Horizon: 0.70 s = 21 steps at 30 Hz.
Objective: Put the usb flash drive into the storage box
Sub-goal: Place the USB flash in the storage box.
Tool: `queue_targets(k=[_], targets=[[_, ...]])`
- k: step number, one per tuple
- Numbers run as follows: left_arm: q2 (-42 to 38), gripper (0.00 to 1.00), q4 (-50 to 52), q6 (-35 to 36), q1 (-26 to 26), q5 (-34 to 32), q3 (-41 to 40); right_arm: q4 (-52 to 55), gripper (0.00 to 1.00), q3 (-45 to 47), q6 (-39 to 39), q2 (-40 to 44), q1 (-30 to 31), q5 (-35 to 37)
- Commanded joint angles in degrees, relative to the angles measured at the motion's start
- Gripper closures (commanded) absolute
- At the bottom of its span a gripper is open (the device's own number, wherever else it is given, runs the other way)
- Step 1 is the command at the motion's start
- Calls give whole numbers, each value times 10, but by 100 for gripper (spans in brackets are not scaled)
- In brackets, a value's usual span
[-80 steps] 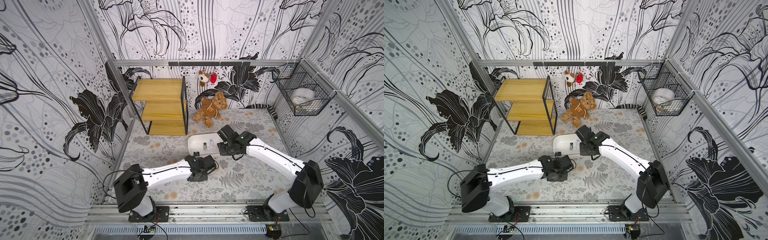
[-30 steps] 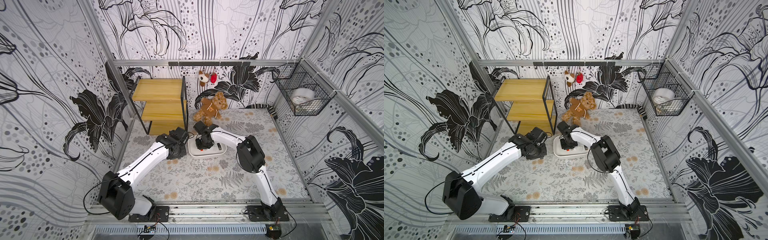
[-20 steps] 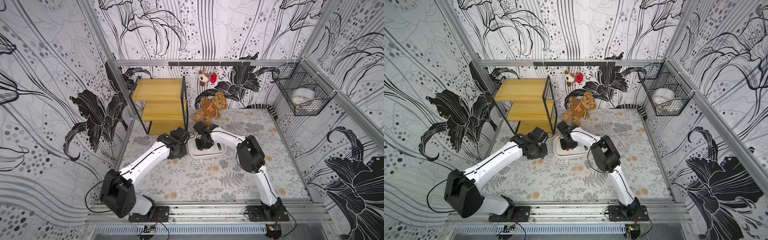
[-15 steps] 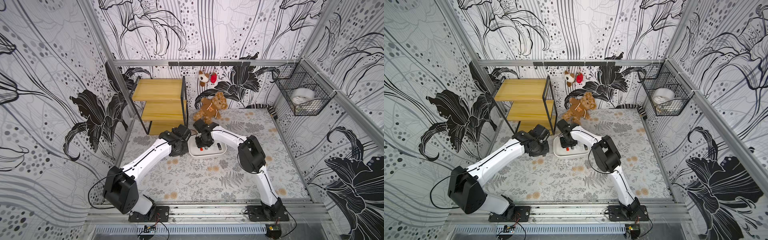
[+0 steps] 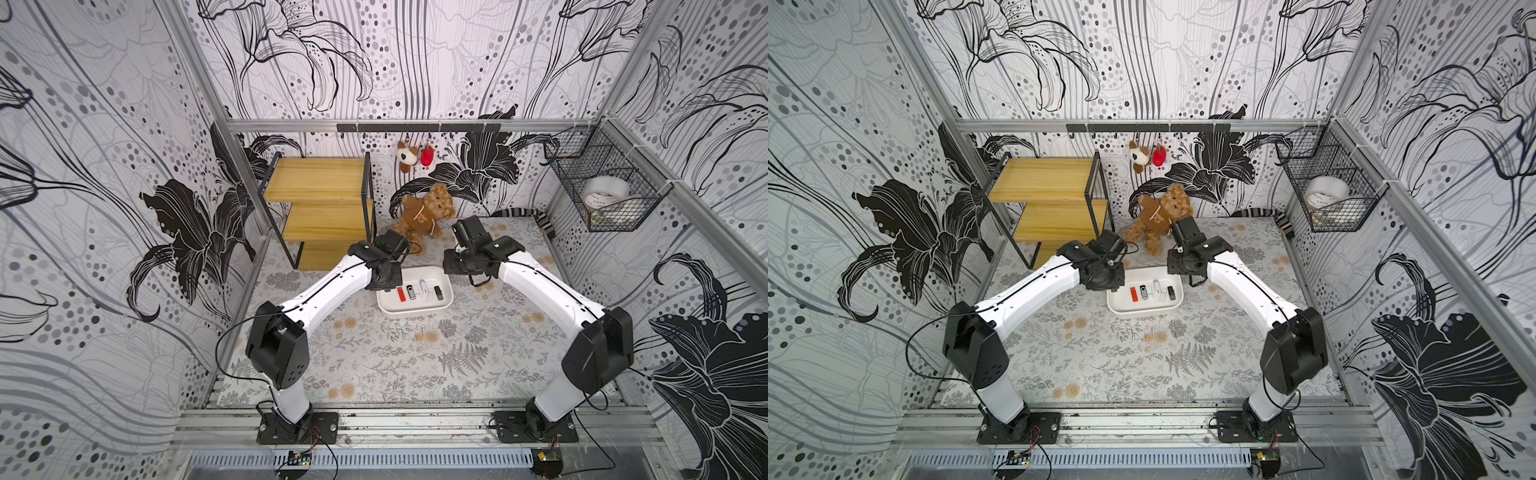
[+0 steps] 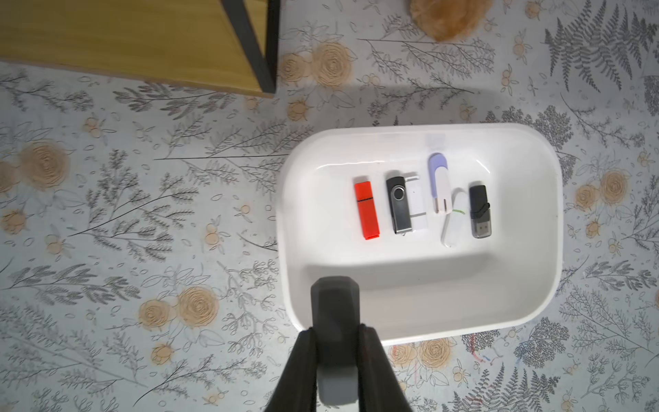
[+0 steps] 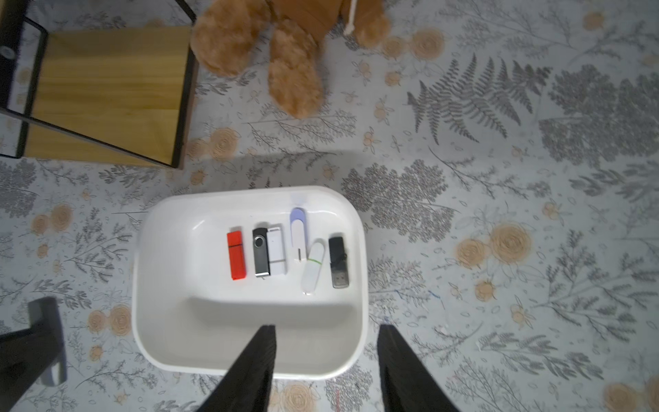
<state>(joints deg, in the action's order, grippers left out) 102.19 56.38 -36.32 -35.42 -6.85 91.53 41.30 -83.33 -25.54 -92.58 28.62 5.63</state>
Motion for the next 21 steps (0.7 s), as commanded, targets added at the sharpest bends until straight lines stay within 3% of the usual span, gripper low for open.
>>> queue_targets(k=[1, 14, 21], targets=[[33, 100, -26, 9, -8, -1, 17, -9, 47, 46, -12, 28, -6, 2], [94, 100, -115, 5, -8, 10, -80, -1, 44, 76, -13, 59, -8, 11], [125, 100, -138, 3, -8, 10, -83, 4, 42, 82, -16, 68, -8, 16]])
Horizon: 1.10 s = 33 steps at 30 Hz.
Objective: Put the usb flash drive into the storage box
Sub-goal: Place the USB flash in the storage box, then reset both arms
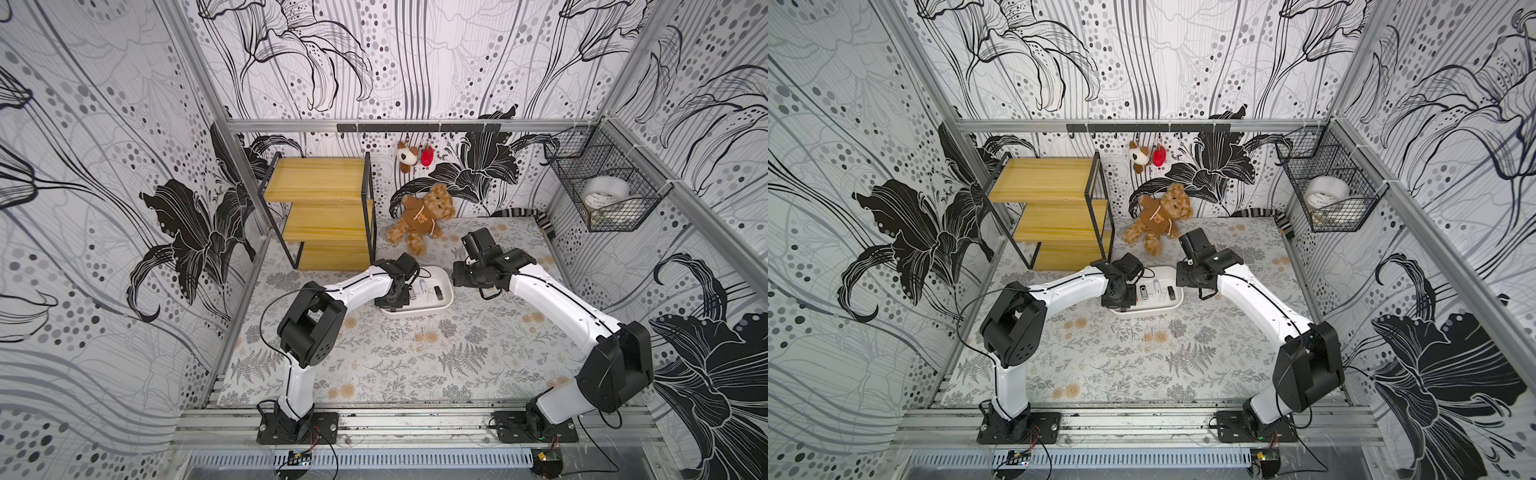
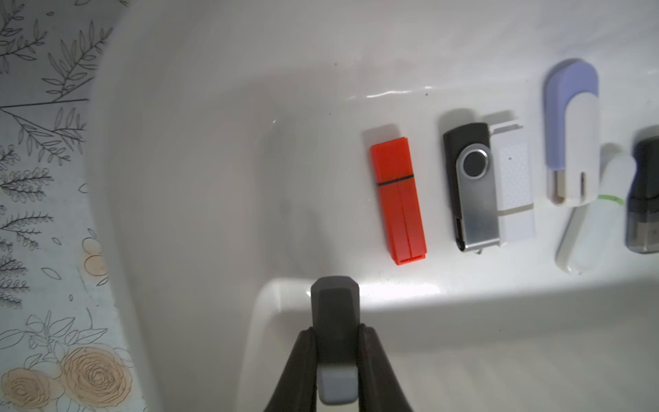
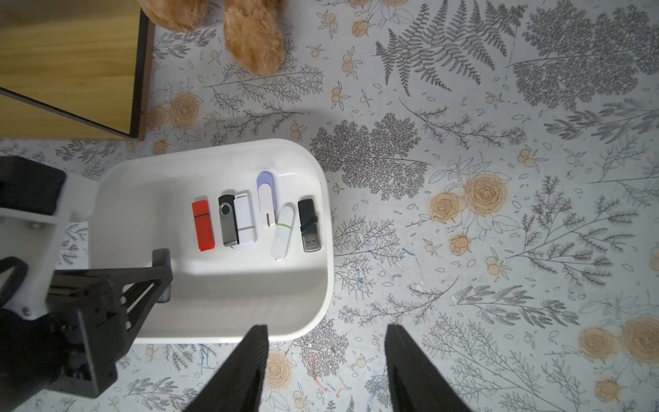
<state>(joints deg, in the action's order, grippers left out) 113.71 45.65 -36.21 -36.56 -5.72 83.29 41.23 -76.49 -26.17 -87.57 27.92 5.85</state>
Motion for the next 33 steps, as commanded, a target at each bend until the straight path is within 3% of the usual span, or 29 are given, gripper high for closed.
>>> queue_targets(k=[1, 18, 24, 28, 33], targets=[[14, 100, -30, 1, 3, -5, 2, 5, 41, 16, -10, 19, -2, 14], [74, 99, -14, 19, 10, -37, 58, 8, 39, 37, -15, 35, -2, 15], [71, 73, -9, 25, 14, -38, 71, 8, 38, 38, -16, 34, -2, 15], [71, 63, -7, 33, 15, -31, 81, 10, 38, 39, -16, 35, -2, 18], [68, 59, 8, 33, 16, -30, 102, 13, 37, 43, -17, 44, -2, 24]])
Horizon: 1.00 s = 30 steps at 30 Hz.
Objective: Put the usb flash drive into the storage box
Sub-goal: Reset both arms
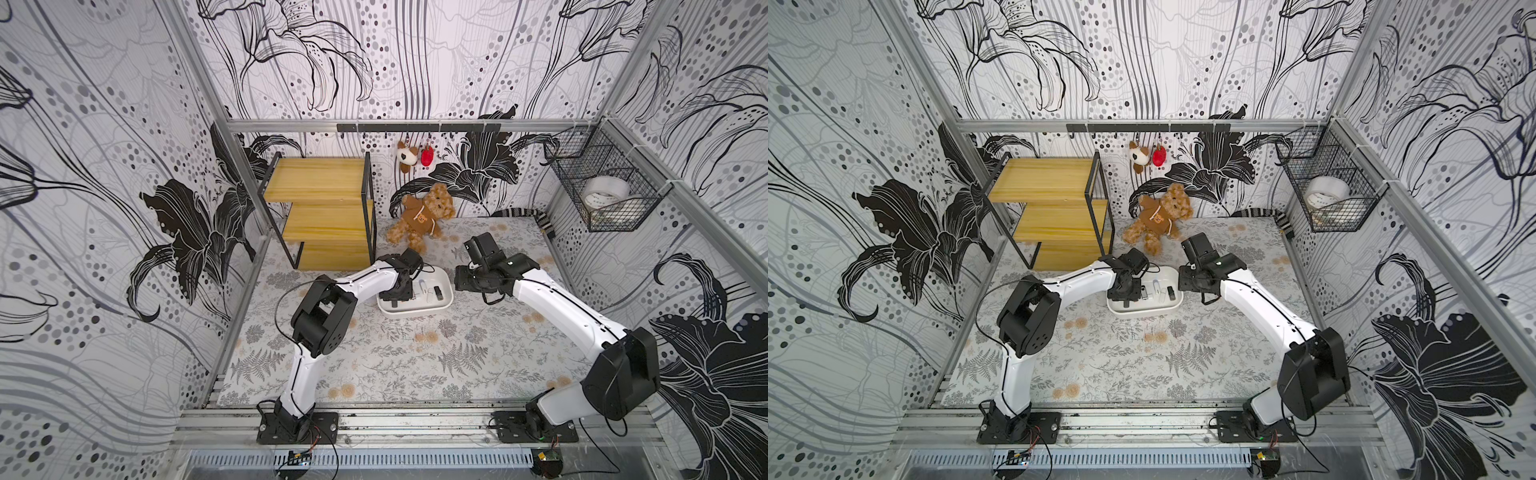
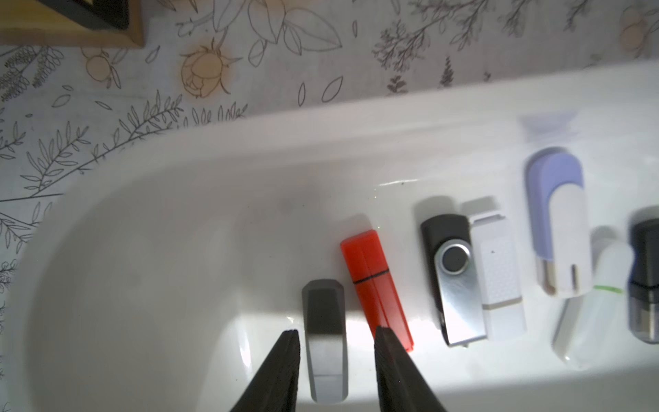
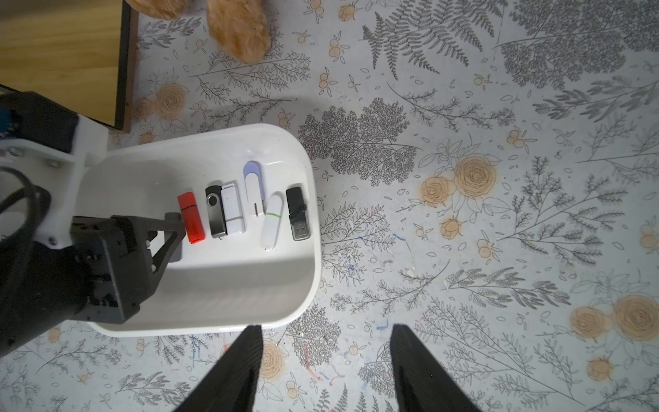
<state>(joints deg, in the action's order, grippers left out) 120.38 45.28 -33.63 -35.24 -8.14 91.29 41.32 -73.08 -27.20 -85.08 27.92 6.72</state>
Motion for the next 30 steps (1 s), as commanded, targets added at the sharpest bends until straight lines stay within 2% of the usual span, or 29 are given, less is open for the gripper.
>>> queue_targets(k=[1, 3, 4, 5, 6, 7, 10, 14, 16, 17, 19, 21, 23, 27, 30], targets=[[-8, 57, 17, 8, 2, -9, 33, 12, 36, 10, -7, 22, -2, 20], [-38, 54, 23, 9, 3, -11, 50, 13, 34, 9, -8, 28, -2, 39], [-60, 49, 22, 11, 3, -16, 59, 16, 29, 7, -11, 32, -2, 60], [-77, 46, 21, 14, 5, -24, 64, 16, 23, 8, -12, 36, -3, 76], [-98, 43, 18, 19, 10, -30, 68, 17, 9, 8, -11, 39, -5, 93], [-117, 41, 16, 25, 18, -29, 67, 18, 4, 9, -10, 41, -8, 114], [-175, 34, 14, 47, 48, -34, 47, 11, 5, 21, -1, 47, -17, 154], [-279, 22, -13, 78, 81, -79, -32, -75, 5, 109, 21, 87, -23, 261], [-342, 4, -50, 84, 113, -108, -97, -188, 5, 191, 73, 123, -28, 302], [-370, 2, -78, 86, 129, -123, -138, -246, 5, 234, 104, 136, -29, 327], [-434, 2, -148, 78, 170, -139, -235, -352, 5, 304, 163, 154, -31, 368], [-493, 2, -215, 67, 207, -154, -319, -383, 5, 330, 165, 147, -47, 382], [-558, 2, -302, 63, 221, -190, -411, -432, 5, 364, 165, 142, -52, 401], [-687, 2, -588, 156, 221, -250, -625, -542, 5, 440, 168, 158, -74, 391], [-716, 2, -767, 231, 221, -276, -737, -612, 5, 478, 190, 172, -87, 384]])
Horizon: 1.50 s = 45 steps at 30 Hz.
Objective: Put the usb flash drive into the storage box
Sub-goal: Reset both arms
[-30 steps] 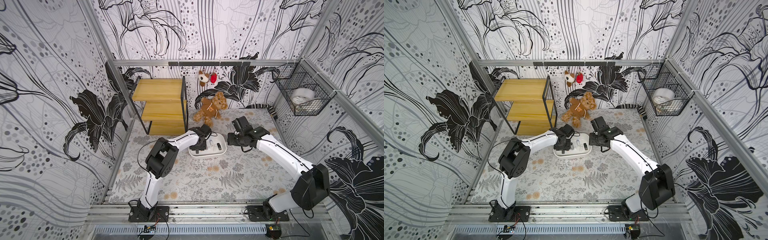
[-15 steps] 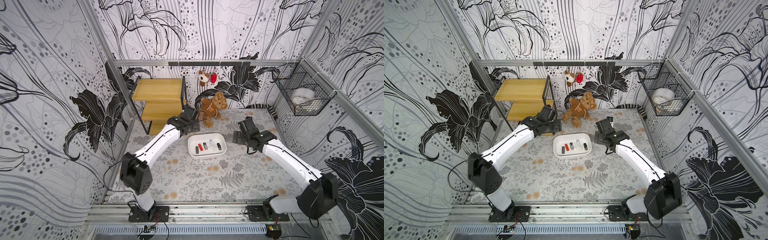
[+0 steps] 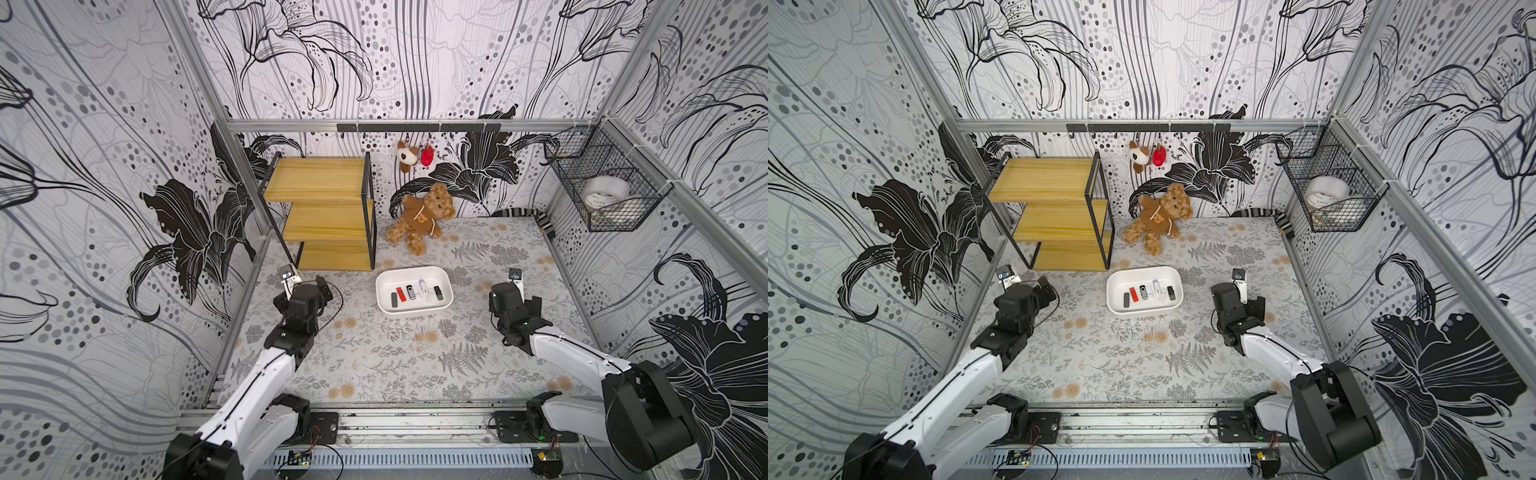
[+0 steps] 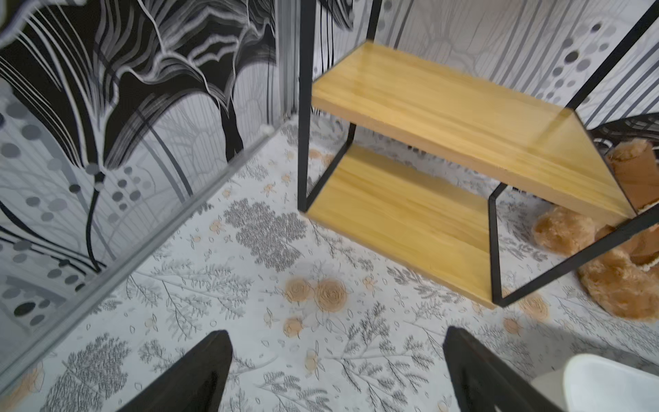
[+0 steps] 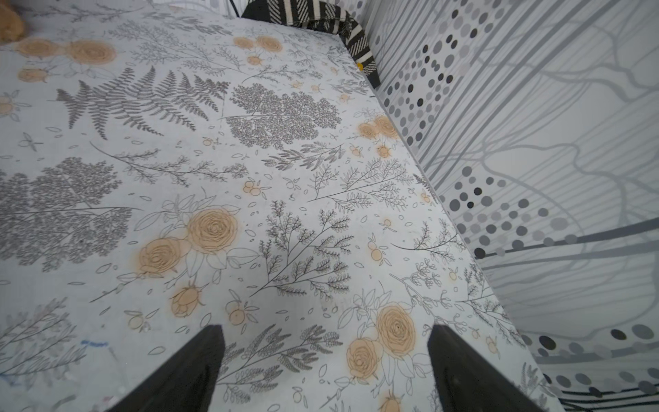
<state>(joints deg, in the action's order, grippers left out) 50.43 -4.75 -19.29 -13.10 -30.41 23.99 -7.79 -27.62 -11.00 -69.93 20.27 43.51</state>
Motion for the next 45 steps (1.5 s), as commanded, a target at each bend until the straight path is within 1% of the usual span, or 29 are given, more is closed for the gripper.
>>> queue_targets(k=[1, 3, 4, 6, 7, 10, 11, 12, 13, 14, 15, 16, 18, 19, 20, 21, 23, 25, 26, 30, 31, 32, 33, 34, 37, 38, 39, 40, 45], targets=[[-9, 2, -331, 114, 0, -51, -92, -153, 5, 40, 37, 25, -15, 10], [33, 2, -440, 155, 0, -38, -132, -226, 5, 74, 55, 29, -25, -6], [70, 2, -507, 160, 1, -35, -152, -259, 5, 89, 62, 26, -33, -20], [153, 2, -595, 179, 1, -35, -160, -300, 5, 106, 65, 10, -48, -39], [187, 2, -596, 138, 3, -51, -150, -327, 5, 118, 69, 1, -51, -43], [290, 2, -702, 162, 6, 10, -163, -407, 5, 149, 93, -13, -55, -75], [325, 2, -763, 182, 8, 25, -168, -423, 5, 152, 104, -16, -58, -90], [317, 2, -741, 166, 17, 42, -166, -443, 5, 154, 113, -22, -62, -99], [298, 2, -688, 147, 31, 73, -158, -466, 5, 157, 124, -32, -63, -104], [305, 2, -694, 151, 42, 105, -159, -484, 5, 157, 132, -41, -67, -115], [338, 2, -747, 172, 42, 128, -171, -499, 5, 155, 138, -52, -71, -128], [362, 2, -803, 189, 38, 128, -176, -516, 5, 156, 153, -61, -73, -144], [329, 2, -710, 160, 39, 122, -159, -564, 5, 160, 196, -83, -75, -151], [342, 2, -732, 169, 41, 122, -158, -560, 5, 157, 190, -85, -85, -154], [349, 2, -748, 172, 42, 121, -160, -553, 5, 161, 175, -79, -100, -194], [337, 2, -723, 160, 41, 118, -158, -584, 5, 171, 168, -91, -117, -228], [344, 2, -740, 167, 42, 117, -160, -632, 5, 168, 146, -132, -137, -223], [339, 2, -729, 162, 41, 115, -159, -585, 5, 159, 130, -123, -143, -236], [337, 2, -721, 160, 41, 116, -156, -616, 5, 166, 141, -130, -144, -233], [338, 2, -702, 153, 47, 118, -146, -611, 5, 172, 136, -124, -145, -240], [341, 2, -707, 155, 47, 119, -146, -636, 5, 184, 142, -127, -145, -255], [343, 2, -713, 157, 47, 120, -147, -692, 5, 211, 145, -142, -145, -274], [341, 2, -710, 156, 47, 119, -148, -812, 5, 241, 177, -183, -144, -291], [340, 2, -705, 155, 47, 118, -147, -896, 5, 266, 194, -212, -133, -295], [342, 2, -709, 156, 47, 119, -146, -761, 5, 222, 189, -175, -126, -294], [341, 2, -707, 155, 47, 119, -147, -687, 5, 185, 169, -170, -140, -289], [341, 2, -707, 155, 47, 119, -147, -615, 5, 155, 147, -162, -164, -311], [341, 2, -707, 155, 47, 119, -146, -607, 5, 150, 134, -162, -190, -354], [341, 2, -707, 155, 47, 119, -145, -608, 5, 150, 135, -161, -193, -355]])
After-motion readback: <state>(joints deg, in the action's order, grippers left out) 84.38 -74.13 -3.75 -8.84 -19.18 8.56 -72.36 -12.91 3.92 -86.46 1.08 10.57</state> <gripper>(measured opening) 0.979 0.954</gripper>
